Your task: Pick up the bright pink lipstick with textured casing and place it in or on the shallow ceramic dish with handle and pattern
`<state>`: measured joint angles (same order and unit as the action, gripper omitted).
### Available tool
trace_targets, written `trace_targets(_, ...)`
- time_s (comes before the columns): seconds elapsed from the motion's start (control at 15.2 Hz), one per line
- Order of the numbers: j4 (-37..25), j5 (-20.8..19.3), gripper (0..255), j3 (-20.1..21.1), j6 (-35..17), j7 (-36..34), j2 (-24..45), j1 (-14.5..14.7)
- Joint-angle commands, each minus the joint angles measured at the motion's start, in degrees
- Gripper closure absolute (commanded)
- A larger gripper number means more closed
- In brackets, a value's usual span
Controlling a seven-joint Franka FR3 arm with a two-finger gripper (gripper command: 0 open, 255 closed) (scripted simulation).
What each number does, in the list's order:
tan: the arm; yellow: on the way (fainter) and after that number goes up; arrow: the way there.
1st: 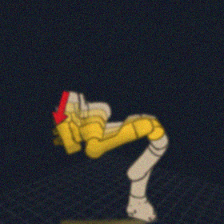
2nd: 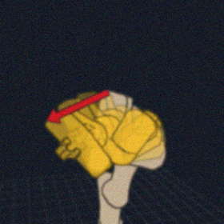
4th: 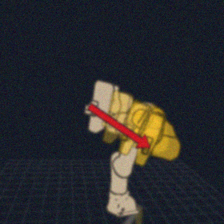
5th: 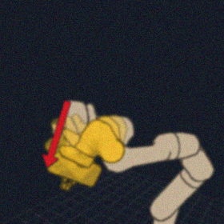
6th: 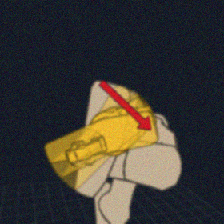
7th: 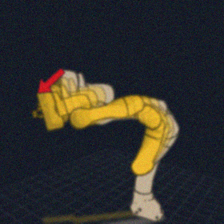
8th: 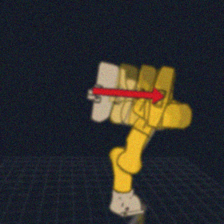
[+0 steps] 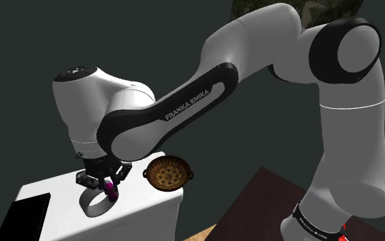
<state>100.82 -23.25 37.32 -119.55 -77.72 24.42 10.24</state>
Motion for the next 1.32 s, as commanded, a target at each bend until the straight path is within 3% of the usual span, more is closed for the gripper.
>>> trace_targets(0.0, -0.4, 0.6, 255, 0.3, 1.0, 0.5, -0.7, -0.3)
trace_targets(0.53, -3.5, 2.7, 255, 1.3, 5.7, 2.2, -3.0, -0.7)
trace_targets(0.92, 10.0, 9.8, 255, 1.7, 0.1, 11.2, -14.4, -9.8)
trace_targets(1.25, 19.0, 16.1, 255, -0.2, -3.2, 20.6, -23.1, -15.0)
